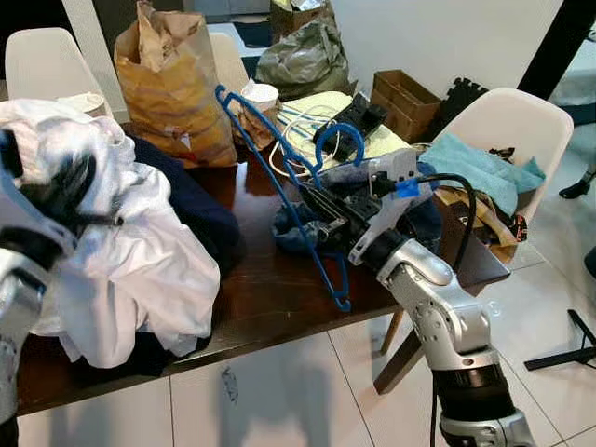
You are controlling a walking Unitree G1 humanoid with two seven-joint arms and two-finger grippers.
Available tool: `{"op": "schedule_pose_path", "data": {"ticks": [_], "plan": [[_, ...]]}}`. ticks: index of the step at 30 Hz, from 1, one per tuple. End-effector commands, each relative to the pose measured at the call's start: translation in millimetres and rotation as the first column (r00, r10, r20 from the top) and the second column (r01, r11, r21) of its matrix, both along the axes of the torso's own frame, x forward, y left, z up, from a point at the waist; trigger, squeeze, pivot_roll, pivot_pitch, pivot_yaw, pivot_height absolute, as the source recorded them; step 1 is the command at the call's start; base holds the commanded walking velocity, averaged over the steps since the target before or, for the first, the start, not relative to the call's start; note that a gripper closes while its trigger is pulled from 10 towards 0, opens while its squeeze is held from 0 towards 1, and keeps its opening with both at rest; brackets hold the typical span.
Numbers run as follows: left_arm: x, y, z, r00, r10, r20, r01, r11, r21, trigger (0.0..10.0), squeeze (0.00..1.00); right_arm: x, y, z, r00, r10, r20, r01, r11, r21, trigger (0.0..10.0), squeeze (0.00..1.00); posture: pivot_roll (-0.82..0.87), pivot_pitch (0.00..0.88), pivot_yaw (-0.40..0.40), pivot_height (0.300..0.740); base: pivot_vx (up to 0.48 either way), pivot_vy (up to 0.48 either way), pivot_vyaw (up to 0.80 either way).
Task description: Hang hanger
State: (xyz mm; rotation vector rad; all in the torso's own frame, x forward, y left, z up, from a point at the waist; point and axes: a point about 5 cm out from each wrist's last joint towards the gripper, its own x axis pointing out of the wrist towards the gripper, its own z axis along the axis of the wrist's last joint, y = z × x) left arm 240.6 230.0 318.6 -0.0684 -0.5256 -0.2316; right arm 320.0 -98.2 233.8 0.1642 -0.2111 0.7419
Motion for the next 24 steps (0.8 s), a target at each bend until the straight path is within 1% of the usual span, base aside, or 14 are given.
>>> {"op": "schedule_pose_path", "data": {"ticks": [1,2,3,4,5,6,7,8,10,13,21,24], "plan": [[-16.6,-16.7,30,0.984,-0.148,0.102,0.143,0.988,0.054,0.0,0.00,2.2,-1.4,3,1.000,-0.006,0.009,0.006,1.000,0.020,10.0,0.00,-0.02,0.095,-0.020,0.740,0.000,0.000,0.00],[-16.6,-16.7,30,0.984,-0.148,0.102,0.143,0.988,0.054,0.0,0.00,2.2,-1.4,3,1.000,-0.006,0.009,0.006,1.000,0.020,10.0,0.00,-0.02,0.095,-0.020,0.740,0.000,0.000,0.00],[-23.1,-24.4,42,0.967,-0.209,0.144,0.199,0.977,0.078,0.0,0.00,2.8,-1.6,3,1.000,-0.008,0.008,0.008,1.000,0.025,10.0,0.00,-0.02,0.095,-0.020,0.740,0.000,0.000,0.00],[-27.3,-29.4,53,0.955,-0.242,0.172,0.225,0.968,0.113,1.9,0.00,3.1,-1.5,3,1.000,-0.010,0.008,0.010,1.000,0.028,10.0,0.00,-0.01,0.096,-0.017,0.740,-0.289,0.000,0.00],[-27.3,-29.4,53,0.955,-0.242,0.172,0.225,0.968,0.113,1.9,0.00,3.1,-1.5,3,1.000,-0.010,0.008,0.010,1.000,0.028,10.0,0.00,-0.01,0.096,-0.017,0.740,-0.289,0.000,0.00],[-29.7,-31.9,60,0.948,-0.257,0.186,0.235,0.963,0.134,1.9,0.00,3.2,-1.4,3,1.000,-0.011,0.008,0.011,1.000,0.029,10.0,0.00,-0.01,0.095,-0.017,0.740,-0.289,0.000,0.00],[-30.3,-32.1,65,0.950,-0.248,0.192,0.218,0.962,0.164,2.7,0.00,3.3,-1.0,3,1.000,-0.012,0.008,0.011,0.999,0.031,10.0,0.00,-0.01,0.095,-0.015,0.740,-0.476,0.000,0.00],[-30.7,-32.2,69,0.952,-0.238,0.194,0.200,0.960,0.196,2.7,0.00,3.2,-0.6,2,1.000,-0.012,0.007,0.012,0.999,0.032,10.0,0.00,-0.01,0.093,-0.013,0.740,-0.476,0.000,0.00],[-31.6,-33.1,73,0.953,-0.234,0.190,0.188,0.954,0.234,2.6,0.00,3.0,-0.3,2,1.000,-0.014,0.007,0.013,0.999,0.034,10.0,0.00,-0.01,0.093,-0.013,0.740,-0.476,0.000,0.00],[-31.9,-36.2,78,0.950,-0.248,0.193,0.199,0.950,0.240,2.7,0.00,3.3,-0.8,1,1.000,-0.017,0.007,0.016,0.999,0.036,10.0,0.00,-0.01,0.092,-0.010,0.740,-0.476,0.000,0.00],[-32.1,-41.6,83,0.947,-0.264,0.182,0.217,0.945,0.245,2.7,0.00,3.8,-1.9,1,1.000,-0.022,0.007,0.021,0.999,0.040,10.0,0.00,-0.01,0.092,-0.006,0.740,-0.476,0.000,0.00],[-30.6,-40.7,84,0.959,-0.231,0.164,0.185,0.950,0.253,2.7,0.00,3.5,-1.9,1,1.000,-0.022,0.006,0.021,0.999,0.044,10.0,0.00,-0.01,0.094,-0.007,0.740,-0.476,0.000,0.00]]}}
